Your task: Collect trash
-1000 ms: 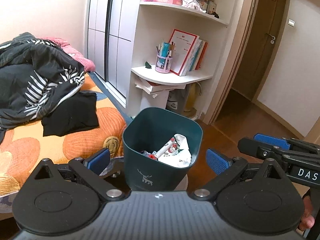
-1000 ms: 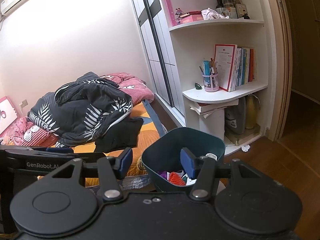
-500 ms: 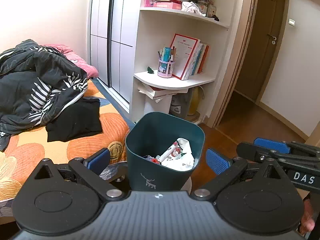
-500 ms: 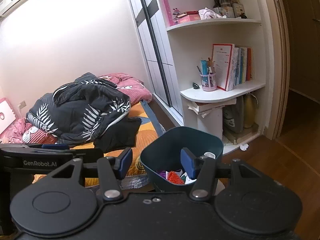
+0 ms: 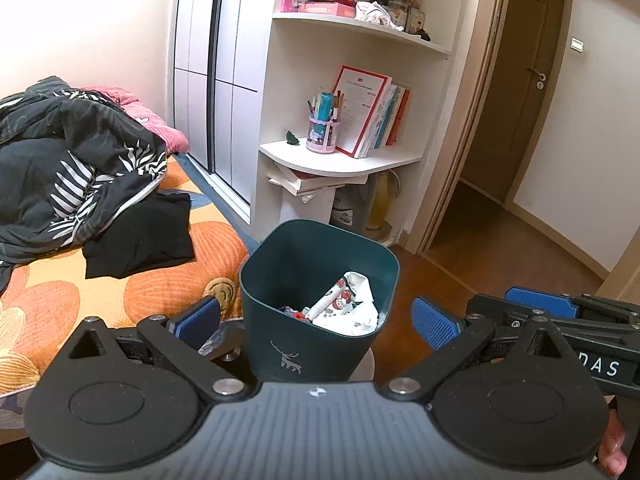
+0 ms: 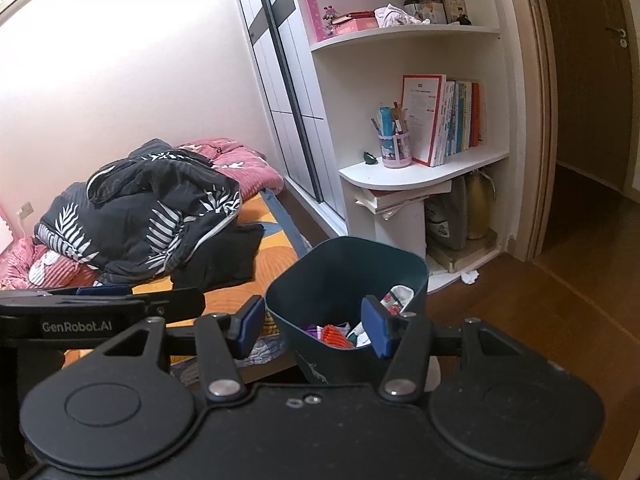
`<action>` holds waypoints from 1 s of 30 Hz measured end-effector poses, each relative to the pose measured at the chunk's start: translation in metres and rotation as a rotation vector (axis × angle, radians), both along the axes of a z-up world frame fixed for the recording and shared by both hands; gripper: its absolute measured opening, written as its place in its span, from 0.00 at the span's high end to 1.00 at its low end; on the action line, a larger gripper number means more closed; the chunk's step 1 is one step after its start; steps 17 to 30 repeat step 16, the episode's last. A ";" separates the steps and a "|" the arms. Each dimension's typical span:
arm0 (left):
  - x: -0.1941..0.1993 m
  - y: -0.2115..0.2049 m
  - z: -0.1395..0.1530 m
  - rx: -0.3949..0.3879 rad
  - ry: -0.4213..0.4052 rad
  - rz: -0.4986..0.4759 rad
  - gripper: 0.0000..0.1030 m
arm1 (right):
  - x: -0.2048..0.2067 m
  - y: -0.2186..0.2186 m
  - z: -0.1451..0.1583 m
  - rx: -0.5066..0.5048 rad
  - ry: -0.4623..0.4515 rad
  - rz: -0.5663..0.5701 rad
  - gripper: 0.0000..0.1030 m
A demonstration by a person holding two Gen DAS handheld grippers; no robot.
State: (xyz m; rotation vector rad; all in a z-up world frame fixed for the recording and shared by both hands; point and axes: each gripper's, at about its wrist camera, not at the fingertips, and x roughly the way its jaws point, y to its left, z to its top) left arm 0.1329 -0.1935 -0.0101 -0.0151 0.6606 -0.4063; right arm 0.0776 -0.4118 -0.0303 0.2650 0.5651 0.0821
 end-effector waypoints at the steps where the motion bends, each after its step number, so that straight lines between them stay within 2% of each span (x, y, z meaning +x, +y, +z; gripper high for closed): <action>1: 0.000 0.000 0.000 0.001 0.001 -0.001 0.00 | 0.000 0.000 0.000 -0.004 0.000 -0.003 0.48; 30: 0.000 0.002 -0.005 -0.004 0.021 0.007 0.00 | -0.001 0.002 0.000 0.000 0.000 0.014 0.48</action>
